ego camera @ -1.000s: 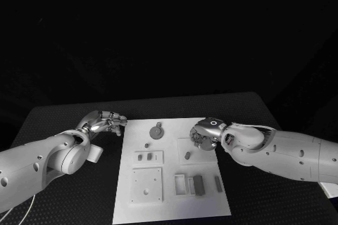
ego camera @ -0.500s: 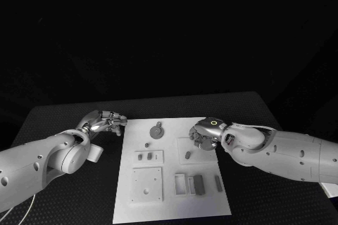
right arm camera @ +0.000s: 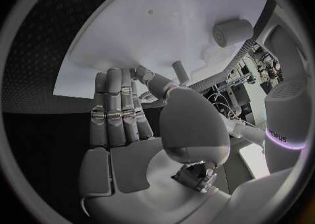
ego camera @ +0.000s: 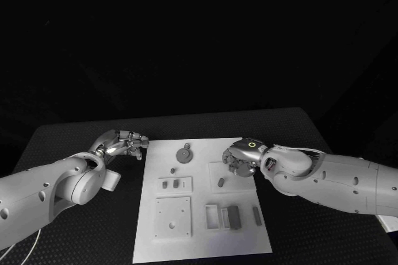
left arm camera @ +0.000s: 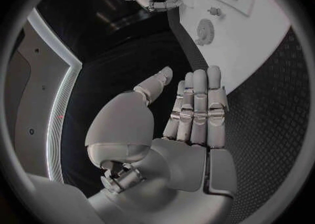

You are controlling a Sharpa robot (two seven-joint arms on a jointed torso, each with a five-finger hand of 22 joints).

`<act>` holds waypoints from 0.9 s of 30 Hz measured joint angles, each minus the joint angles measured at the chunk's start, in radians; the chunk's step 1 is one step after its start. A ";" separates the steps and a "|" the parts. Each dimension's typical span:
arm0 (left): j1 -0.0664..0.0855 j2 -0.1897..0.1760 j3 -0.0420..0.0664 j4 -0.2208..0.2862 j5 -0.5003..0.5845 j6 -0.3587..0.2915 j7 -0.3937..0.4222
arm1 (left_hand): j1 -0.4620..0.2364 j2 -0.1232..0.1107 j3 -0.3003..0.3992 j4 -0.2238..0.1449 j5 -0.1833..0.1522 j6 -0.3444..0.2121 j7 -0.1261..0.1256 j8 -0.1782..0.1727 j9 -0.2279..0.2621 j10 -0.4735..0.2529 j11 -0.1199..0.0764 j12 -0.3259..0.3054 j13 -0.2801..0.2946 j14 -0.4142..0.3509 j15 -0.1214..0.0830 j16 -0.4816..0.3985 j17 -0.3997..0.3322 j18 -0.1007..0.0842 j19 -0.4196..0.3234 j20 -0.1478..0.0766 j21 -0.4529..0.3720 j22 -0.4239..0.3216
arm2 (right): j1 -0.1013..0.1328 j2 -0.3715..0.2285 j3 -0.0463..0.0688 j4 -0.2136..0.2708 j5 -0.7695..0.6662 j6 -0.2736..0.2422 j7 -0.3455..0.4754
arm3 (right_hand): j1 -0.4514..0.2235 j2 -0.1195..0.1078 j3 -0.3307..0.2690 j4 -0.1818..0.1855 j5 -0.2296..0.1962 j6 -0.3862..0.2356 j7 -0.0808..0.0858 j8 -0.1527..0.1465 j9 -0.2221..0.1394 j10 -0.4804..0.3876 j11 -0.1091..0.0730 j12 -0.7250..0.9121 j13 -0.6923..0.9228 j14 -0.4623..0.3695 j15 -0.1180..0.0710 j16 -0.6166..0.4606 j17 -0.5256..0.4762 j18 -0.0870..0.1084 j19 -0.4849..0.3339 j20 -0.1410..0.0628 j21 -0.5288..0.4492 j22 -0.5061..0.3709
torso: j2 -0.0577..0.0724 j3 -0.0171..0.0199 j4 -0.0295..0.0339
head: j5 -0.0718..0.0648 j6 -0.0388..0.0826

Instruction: Assemble the parts on the task board

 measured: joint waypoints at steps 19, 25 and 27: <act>0.000 -0.002 0.000 0.000 0.000 0.000 0.000 | 0.000 0.000 0.000 0.000 0.000 -0.001 -0.001 0.000 0.000 0.002 -0.002 0.000 0.000 0.011 -0.003 0.004 0.004 0.000 0.011 -0.004 0.000 0.002 | -0.007 -0.004 0.002 0.002 -0.021 -0.016 -0.004 | -0.026 0.025 0.000 0.000 -0.001 0.122 -0.054 0.062 0.023 0.044 -0.014 -0.039 0.000 0.021 -0.032 0.014 0.005 0.001 0.015 -0.015 0.000 0.018 | 0.000 0.0005 -0.0006 | -0.001 -0.007; 0.000 -0.002 0.000 0.000 0.000 0.000 0.000 | 0.000 0.000 0.000 0.000 0.000 -0.001 -0.001 0.000 0.000 0.002 -0.002 0.000 0.000 0.011 -0.003 0.004 0.005 0.000 0.011 -0.004 0.000 0.003 | -0.013 0.000 0.004 -0.001 -0.029 -0.027 -0.007 | -0.026 0.016 0.000 0.000 -0.004 0.125 -0.057 0.068 0.028 0.049 -0.015 -0.042 0.000 0.024 -0.035 0.016 0.007 0.001 0.020 -0.016 0.000 0.019 | 0.000 0.0007 -0.0007 | -0.002 -0.007; 0.000 -0.001 0.000 0.000 0.000 0.000 0.000 | 0.000 0.000 0.000 0.000 0.000 -0.001 -0.001 0.000 0.000 0.002 -0.002 0.000 0.000 0.011 -0.003 0.004 0.005 -0.001 0.011 -0.004 0.000 0.003 | -0.014 0.001 0.004 -0.001 -0.032 -0.031 -0.009 | -0.023 0.013 0.000 0.000 -0.004 0.125 -0.057 0.069 0.028 0.053 -0.019 -0.042 0.000 0.026 -0.037 0.019 0.008 0.001 0.025 -0.018 0.000 0.021 | 0.000 0.0006 -0.0006 | -0.002 -0.007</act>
